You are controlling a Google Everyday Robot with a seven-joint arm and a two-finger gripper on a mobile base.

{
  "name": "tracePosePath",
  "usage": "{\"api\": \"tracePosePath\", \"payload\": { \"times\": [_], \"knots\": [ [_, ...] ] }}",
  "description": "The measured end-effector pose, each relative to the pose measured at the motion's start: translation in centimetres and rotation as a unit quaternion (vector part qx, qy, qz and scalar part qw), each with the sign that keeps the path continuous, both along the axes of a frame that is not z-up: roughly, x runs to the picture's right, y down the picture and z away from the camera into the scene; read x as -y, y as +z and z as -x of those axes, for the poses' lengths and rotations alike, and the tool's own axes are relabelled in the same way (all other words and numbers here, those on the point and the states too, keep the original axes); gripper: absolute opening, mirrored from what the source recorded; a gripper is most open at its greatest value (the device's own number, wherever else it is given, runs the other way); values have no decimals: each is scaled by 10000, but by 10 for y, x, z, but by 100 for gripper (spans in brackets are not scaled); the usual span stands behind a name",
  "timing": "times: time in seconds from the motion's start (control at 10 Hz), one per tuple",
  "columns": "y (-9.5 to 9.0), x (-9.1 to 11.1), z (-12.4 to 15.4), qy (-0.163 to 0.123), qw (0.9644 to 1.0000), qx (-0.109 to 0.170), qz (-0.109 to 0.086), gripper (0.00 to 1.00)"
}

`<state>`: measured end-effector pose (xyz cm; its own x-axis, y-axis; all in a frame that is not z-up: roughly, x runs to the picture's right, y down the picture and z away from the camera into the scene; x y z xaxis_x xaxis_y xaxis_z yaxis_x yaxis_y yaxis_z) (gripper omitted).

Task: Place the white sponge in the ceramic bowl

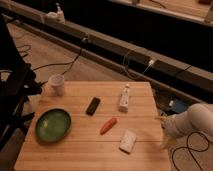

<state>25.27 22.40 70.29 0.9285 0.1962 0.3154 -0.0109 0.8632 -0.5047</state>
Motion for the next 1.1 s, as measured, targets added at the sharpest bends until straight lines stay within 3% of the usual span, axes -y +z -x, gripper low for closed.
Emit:
{"api": "tracePosePath", "payload": {
  "times": [0.2, 0.4, 0.8, 1.1],
  "knots": [
    [-1, -6, 46, -278, 9965, 784, -113, 80],
    [-13, -14, 90, -495, 9872, 1506, -197, 80],
    [-12, -15, 93, -542, 9860, 1555, -250, 80],
    [16, -30, 90, -990, 9854, 1344, -324, 80]
  ]
}}
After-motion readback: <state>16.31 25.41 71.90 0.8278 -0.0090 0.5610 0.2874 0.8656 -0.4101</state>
